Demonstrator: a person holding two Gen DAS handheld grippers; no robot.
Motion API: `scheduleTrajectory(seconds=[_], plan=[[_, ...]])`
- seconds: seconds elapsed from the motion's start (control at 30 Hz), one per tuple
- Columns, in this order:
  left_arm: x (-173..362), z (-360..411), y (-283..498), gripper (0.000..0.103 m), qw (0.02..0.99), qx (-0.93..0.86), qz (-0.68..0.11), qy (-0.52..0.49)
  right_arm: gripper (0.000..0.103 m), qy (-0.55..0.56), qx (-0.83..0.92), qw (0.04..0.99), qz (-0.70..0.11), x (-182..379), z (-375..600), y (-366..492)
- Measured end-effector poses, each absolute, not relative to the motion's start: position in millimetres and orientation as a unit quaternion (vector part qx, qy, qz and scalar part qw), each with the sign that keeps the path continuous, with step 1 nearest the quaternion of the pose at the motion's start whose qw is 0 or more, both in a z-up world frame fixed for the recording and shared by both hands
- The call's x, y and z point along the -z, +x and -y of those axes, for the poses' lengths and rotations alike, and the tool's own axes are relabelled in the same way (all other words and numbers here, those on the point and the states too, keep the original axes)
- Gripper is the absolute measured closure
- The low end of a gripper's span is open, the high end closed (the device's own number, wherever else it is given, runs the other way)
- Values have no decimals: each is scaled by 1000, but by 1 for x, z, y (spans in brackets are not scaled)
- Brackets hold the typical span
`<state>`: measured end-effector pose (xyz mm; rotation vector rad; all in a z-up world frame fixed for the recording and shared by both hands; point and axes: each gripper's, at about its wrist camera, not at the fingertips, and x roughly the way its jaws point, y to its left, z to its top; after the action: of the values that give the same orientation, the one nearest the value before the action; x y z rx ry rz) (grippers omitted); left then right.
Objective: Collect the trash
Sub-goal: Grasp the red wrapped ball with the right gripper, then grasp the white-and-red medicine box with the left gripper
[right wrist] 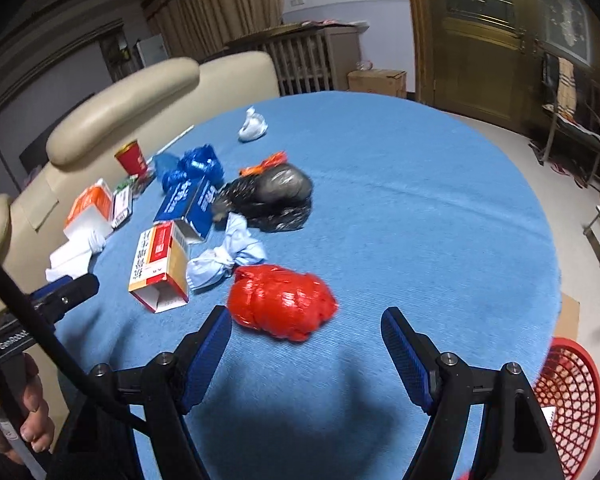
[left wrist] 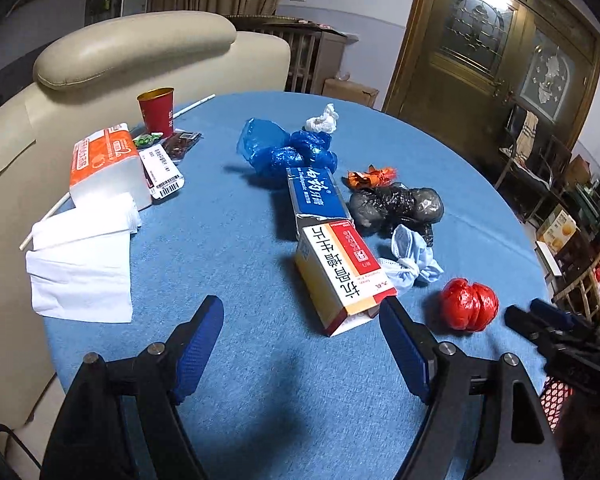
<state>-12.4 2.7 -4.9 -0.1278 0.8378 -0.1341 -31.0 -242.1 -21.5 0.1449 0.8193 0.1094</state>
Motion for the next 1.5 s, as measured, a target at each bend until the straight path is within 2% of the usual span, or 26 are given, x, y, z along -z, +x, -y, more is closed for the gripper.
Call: scheduleTrajectory(seconds=[0.43, 0.47, 0.57, 1.07, 1.1, 1.13, 1.17, 1.2, 1.5], plan=[[2, 2, 0, 22, 909, 59, -408, -61, 23, 46, -57, 901, -428, 55, 215, 19], [3, 6, 3, 22, 908, 61, -409, -58, 26, 48, -59, 900, -430, 56, 216, 20], [6, 20, 12, 22, 906, 65, -415, -53, 31, 55, -66, 900, -428, 55, 221, 18], [42, 52, 65, 22, 880, 0, -472, -42, 31, 102, -65, 914, -388, 32, 258, -21], [44, 51, 65, 26, 880, 1, -474, -44, 31, 104, -64, 914, -387, 32, 260, -23], [46, 50, 65, 40, 879, 5, -475, -48, 31, 106, -64, 914, -386, 31, 262, -25], [48, 49, 65, 47, 876, 12, -479, -51, 31, 107, -63, 914, -385, 31, 263, -27], [49, 49, 64, 50, 876, 12, -480, -50, 31, 108, -62, 915, -384, 31, 265, -29], [14, 46, 29, 53, 900, 26, -433, -37, 31, 124, -46, 921, -368, 22, 284, -57]])
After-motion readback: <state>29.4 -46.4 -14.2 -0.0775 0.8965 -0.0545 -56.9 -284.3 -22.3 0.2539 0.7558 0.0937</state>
